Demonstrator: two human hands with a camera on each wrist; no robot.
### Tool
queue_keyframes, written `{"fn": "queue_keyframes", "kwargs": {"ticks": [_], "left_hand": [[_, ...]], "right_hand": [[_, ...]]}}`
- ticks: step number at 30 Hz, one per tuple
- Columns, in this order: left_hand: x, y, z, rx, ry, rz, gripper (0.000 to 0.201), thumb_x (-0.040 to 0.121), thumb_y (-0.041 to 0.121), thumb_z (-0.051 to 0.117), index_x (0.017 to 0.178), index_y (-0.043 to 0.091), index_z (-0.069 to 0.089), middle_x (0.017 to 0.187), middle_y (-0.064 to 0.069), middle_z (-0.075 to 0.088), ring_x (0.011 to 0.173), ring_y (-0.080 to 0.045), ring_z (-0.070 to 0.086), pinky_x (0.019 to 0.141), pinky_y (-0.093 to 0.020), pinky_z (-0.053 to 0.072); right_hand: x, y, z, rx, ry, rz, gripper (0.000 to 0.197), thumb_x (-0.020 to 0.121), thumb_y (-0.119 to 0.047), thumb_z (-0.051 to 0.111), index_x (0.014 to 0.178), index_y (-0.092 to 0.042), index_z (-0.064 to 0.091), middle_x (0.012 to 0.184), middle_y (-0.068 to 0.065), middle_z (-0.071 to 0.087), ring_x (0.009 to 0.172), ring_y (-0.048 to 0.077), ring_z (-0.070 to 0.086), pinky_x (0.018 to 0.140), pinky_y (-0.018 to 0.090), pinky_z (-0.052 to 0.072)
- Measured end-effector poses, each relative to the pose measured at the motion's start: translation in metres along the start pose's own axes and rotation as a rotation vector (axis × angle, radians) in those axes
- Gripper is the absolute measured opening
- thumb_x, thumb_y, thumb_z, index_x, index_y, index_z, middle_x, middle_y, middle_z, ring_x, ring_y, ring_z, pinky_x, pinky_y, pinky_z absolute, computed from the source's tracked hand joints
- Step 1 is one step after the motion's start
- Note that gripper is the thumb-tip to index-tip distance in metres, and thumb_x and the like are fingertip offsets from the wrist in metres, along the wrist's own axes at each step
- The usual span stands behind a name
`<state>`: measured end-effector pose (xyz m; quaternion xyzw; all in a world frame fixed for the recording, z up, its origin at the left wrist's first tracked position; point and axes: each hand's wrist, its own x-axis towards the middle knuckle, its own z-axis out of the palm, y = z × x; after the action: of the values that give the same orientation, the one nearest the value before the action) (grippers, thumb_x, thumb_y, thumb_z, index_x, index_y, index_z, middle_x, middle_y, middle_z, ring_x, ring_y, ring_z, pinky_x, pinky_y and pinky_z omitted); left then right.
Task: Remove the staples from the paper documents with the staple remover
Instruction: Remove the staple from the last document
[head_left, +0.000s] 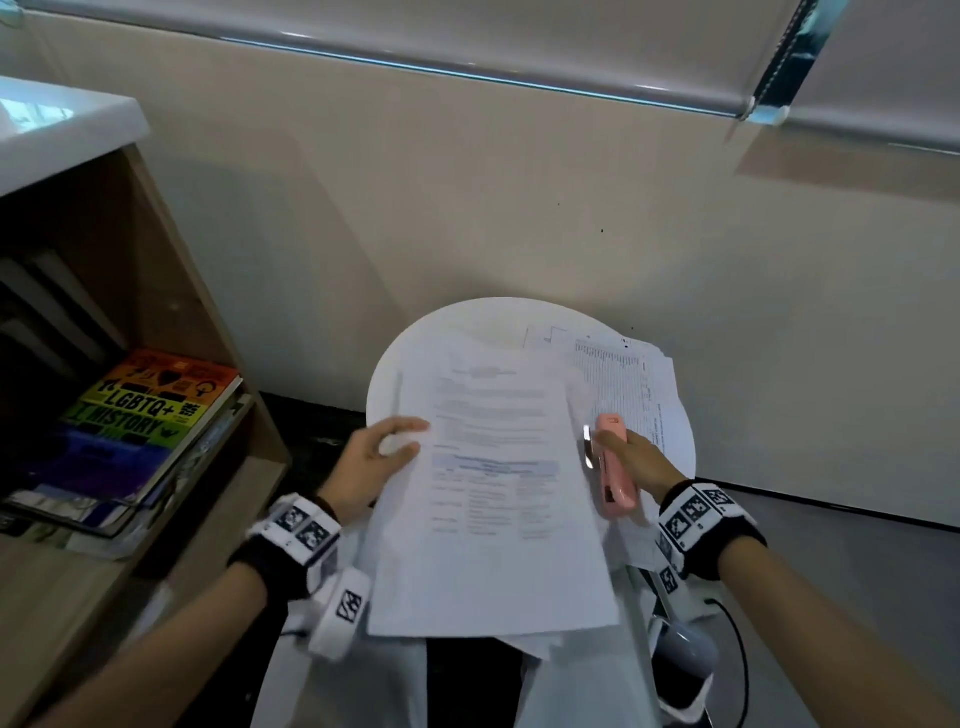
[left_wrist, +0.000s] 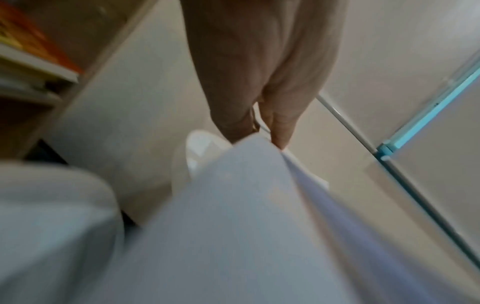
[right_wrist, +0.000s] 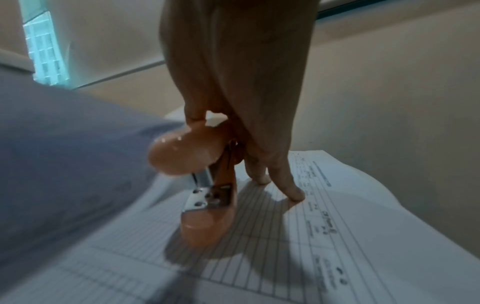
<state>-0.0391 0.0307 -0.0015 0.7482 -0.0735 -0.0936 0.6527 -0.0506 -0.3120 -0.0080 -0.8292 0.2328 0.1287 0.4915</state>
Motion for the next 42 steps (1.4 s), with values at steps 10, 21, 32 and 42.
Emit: {"fn": "queue_keyframes", "kwargs": {"ticks": [10,21,32,42], "left_hand": [[-0.024,-0.021,0.036,0.950,-0.120,-0.177,0.047,0.082,0.037,0.066,0.125,0.025,0.049,0.120,-0.005,0.029,0.119,-0.027,0.035,0.099,-0.034,0.038],[0.049,-0.020,0.046,1.062,-0.248,-0.090,0.085,0.085,0.039,0.065,0.148,0.007,0.018,0.159,-0.005,0.008,0.147,-0.021,0.010,0.118,-0.038,0.020],[0.055,-0.028,0.045,1.050,-0.211,-0.035,0.093,0.076,0.039,0.074,0.146,0.007,0.021,0.158,-0.007,0.012,0.146,-0.021,0.012,0.118,-0.036,0.021],[0.061,-0.028,0.044,1.009,-0.195,-0.027,0.083,0.068,0.033,0.081,0.134,0.009,0.036,0.148,-0.003,0.030,0.141,-0.023,0.023,0.114,-0.037,0.028]], "right_hand": [[0.004,-0.022,-0.017,0.355,0.274,-0.076,0.040,0.089,-0.044,0.056,0.118,-0.017,0.047,0.106,0.013,0.060,0.083,0.024,0.058,0.077,0.040,0.050],[-0.002,-0.091,0.089,-0.110,-0.227,-0.051,0.031,0.089,-0.021,0.055,0.115,-0.013,0.040,0.102,0.017,0.062,0.061,0.024,0.058,0.045,0.027,0.047],[0.009,-0.095,0.163,-0.458,0.073,-0.150,0.042,0.101,-0.030,0.039,0.129,0.001,0.036,0.131,0.021,0.049,0.117,0.038,0.053,0.090,0.041,0.043],[0.015,-0.092,0.177,-0.704,0.221,-0.318,0.033,0.103,-0.024,0.036,0.128,-0.004,0.038,0.127,0.015,0.048,0.105,0.036,0.057,0.074,0.042,0.044]]}}
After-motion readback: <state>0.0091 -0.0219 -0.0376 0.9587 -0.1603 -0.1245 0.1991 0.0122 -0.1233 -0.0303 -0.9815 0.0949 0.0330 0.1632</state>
